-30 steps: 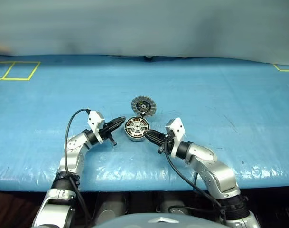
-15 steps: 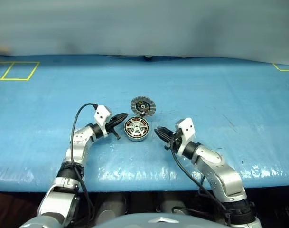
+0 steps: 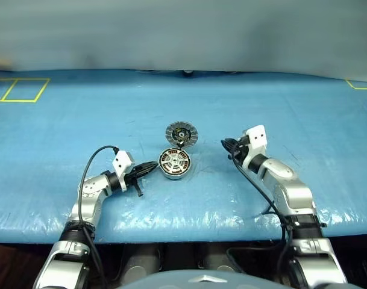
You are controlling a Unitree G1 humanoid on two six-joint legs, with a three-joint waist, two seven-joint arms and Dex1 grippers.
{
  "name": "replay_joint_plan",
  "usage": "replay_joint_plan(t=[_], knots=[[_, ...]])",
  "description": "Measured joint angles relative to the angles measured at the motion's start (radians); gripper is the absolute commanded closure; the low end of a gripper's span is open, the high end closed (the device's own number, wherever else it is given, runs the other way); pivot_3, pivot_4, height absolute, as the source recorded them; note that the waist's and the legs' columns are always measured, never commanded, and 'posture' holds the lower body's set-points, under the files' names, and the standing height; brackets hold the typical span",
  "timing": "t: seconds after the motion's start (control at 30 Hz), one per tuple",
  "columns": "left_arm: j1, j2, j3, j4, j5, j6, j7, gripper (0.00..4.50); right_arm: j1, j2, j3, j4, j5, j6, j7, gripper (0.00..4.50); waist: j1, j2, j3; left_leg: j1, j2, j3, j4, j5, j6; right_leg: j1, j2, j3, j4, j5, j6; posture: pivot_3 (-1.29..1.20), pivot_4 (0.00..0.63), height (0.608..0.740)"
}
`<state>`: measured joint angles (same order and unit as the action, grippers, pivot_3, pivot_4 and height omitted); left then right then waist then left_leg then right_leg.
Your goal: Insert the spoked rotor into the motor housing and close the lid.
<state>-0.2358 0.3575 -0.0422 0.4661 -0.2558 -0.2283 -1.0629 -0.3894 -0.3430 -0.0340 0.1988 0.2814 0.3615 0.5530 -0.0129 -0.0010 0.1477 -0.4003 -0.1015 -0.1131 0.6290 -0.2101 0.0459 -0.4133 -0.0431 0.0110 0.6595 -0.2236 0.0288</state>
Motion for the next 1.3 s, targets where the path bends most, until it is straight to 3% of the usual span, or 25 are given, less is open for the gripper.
replay_joint_plan(t=[0.23,0.63,0.97,1.3], knots=[[0.037,0.001,-0.003,-0.04,-0.027,0.007,-0.041,4.48,-0.144,0.067,0.058,0.165,-0.005,-0.057,0.11,3.83,0.0,0.0,0.0,0.0,0.0,0.0,0.0,0.0,0.001,0.0,0.0,0.0,0.0,0.0,0.0,0.0,0.15,0.74],[0.071,0.017,-0.003,-0.091,-0.039,0.056,-0.061,4.48,-0.237,0.146,0.103,0.18,0.009,-0.072,0.256,3.83,-0.004,0.0,0.0,0.0,0.0,0.0,0.0,-0.001,0.0,-0.001,0.0,0.001,0.0,0.0,0.0,0.0,0.15,0.74],[0.106,0.029,-0.003,-0.126,-0.066,0.117,-0.076,4.48,-0.156,0.071,0.226,-0.047,0.034,0.021,0.424,3.83,-0.007,0.001,0.0,0.0,0.0,-0.001,-0.001,-0.001,0.0,-0.002,0.0,0.001,0.0,0.0,0.0,0.0,0.15,0.74],[0.123,0.045,-0.003,-0.157,-0.076,0.158,-0.082,4.48,-0.056,0.015,0.338,-0.092,-0.068,0.018,0.404,3.83,-0.002,0.0,0.0,0.0,0.0,-0.001,0.0,-0.001,-0.001,-0.002,0.0,0.0,0.0,0.0,-0.001,0.0,0.15,0.74]])
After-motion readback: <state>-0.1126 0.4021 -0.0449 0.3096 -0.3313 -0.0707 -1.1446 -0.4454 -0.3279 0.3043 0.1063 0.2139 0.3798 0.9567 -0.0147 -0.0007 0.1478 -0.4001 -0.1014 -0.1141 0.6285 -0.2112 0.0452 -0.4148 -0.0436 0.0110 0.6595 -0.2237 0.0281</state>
